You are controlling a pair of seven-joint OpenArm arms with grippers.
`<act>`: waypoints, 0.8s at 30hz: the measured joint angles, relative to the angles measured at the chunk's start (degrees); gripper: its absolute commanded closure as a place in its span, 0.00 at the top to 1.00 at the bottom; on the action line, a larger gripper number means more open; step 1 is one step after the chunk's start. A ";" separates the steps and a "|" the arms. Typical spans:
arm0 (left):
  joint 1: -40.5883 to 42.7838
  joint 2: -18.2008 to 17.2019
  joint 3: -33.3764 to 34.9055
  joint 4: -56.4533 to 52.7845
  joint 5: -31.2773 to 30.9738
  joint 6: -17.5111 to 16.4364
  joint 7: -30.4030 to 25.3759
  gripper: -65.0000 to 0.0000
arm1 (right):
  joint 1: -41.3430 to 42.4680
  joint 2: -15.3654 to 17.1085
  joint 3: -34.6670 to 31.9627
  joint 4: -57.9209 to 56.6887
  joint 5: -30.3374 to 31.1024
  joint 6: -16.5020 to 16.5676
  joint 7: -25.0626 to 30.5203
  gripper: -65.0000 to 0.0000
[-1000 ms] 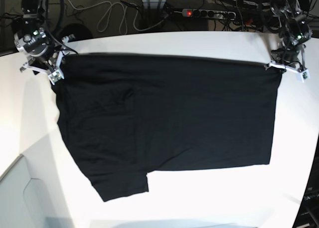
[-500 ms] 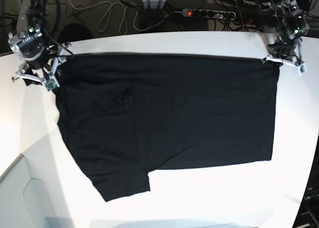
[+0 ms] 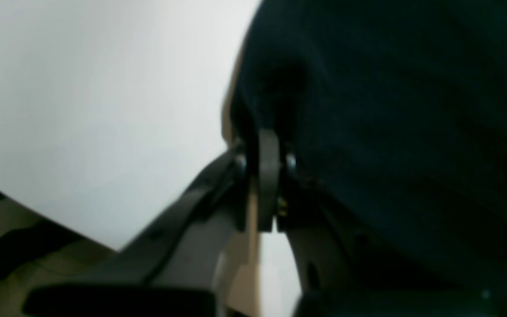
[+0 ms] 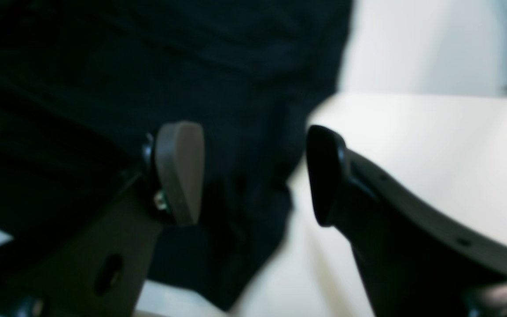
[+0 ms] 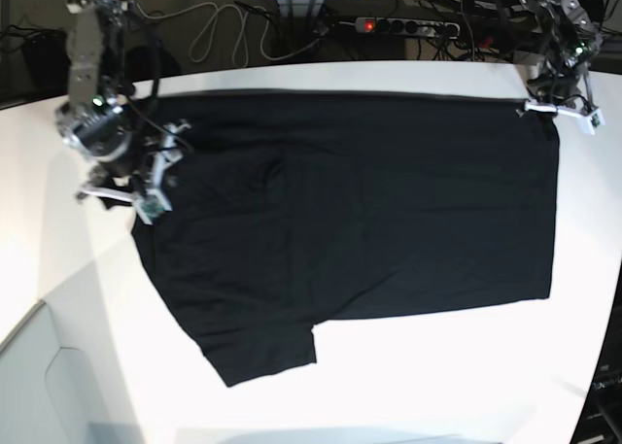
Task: Fold the T-shirt properly
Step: 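Release the right gripper and move it onto the sleeve side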
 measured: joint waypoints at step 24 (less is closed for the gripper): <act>0.04 0.00 -0.02 0.02 -0.02 0.02 0.42 0.14 | 13.38 -1.42 -1.64 -27.04 -0.20 0.39 5.84 0.53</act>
